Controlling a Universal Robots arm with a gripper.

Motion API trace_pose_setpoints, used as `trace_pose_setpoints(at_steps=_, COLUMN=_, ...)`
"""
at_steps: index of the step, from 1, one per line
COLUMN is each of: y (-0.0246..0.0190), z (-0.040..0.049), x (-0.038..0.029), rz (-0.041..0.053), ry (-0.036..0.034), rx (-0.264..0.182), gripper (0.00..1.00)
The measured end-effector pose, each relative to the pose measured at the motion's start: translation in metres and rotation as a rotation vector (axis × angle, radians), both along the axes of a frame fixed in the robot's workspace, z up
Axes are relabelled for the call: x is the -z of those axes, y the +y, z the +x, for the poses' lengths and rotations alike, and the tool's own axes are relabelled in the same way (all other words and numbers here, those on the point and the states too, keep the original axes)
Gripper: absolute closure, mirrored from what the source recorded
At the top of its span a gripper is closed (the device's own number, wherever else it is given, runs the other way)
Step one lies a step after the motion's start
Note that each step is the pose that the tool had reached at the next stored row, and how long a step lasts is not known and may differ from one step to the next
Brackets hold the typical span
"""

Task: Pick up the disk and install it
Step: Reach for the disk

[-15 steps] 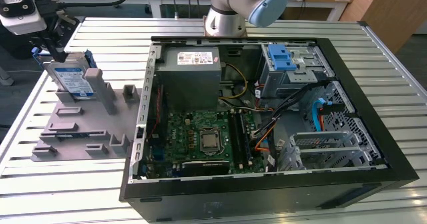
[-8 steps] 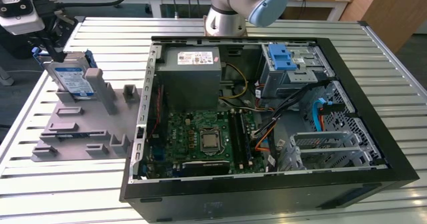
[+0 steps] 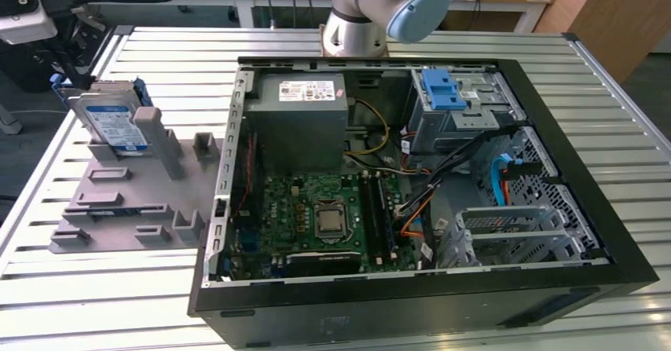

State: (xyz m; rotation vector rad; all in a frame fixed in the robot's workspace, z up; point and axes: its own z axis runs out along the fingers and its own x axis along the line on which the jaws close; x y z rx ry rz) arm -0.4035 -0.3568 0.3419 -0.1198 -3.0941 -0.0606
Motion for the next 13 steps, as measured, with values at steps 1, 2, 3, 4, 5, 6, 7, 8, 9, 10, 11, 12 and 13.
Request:
trace_pose_setpoints(at_steps=1, y=0.0027, z=-0.0020, x=0.0001, rz=0.0000, ry=-0.0001, rx=0.000, gripper=0.89)
trace_pose_setpoints(at_steps=2, y=0.0069, z=-0.0085, x=0.0001, rz=0.0001, ry=0.0000, rx=0.000, gripper=0.89)
trace_pose_setpoints(at_steps=3, y=0.0082, z=-0.0119, x=0.0002, rz=0.0000, ry=0.0001, rx=0.000, gripper=0.89)
trace_pose_setpoints(at_steps=4, y=0.0088, z=-0.0147, x=0.0003, rz=0.0001, ry=-0.0001, rx=0.000, gripper=0.89)
trace_pose_setpoints(at_steps=5, y=0.0090, z=-0.0163, x=0.0003, rz=0.0001, ry=-0.0001, rx=0.000, gripper=0.89)
trace_pose_setpoints(at_steps=6, y=0.0090, z=-0.0170, x=0.0003, rz=0.0001, ry=-0.0001, rx=0.000, gripper=0.89)
trace_pose_setpoints(at_steps=7, y=0.0090, z=-0.0170, x=0.0003, rz=0.0000, ry=0.0000, rx=0.000, gripper=0.89)
trace_pose_setpoints(at_steps=8, y=0.0090, z=-0.0170, x=0.0003, rz=0.0001, ry=-0.0001, rx=0.000, gripper=0.89)
trace_pose_setpoints(at_steps=9, y=0.0089, z=-0.0170, x=0.0003, rz=0.0000, ry=0.0000, rx=0.000, gripper=0.89)
trace_pose_setpoints(at_steps=10, y=0.0090, z=-0.0172, x=0.0003, rz=0.0001, ry=-0.0001, rx=0.000, gripper=0.89)
trace_pose_setpoints(at_steps=11, y=0.0090, z=-0.0174, x=0.0003, rz=0.0000, ry=-0.0001, rx=0.000, gripper=0.89)
trace_pose_setpoints(at_steps=12, y=0.0090, z=-0.0174, x=0.0003, rz=0.0000, ry=0.0000, rx=0.000, gripper=0.89)
trace_pose_setpoints(at_steps=13, y=0.0090, z=-0.0175, x=0.0003, rz=0.0001, ry=-0.0001, rx=0.000, gripper=0.89)
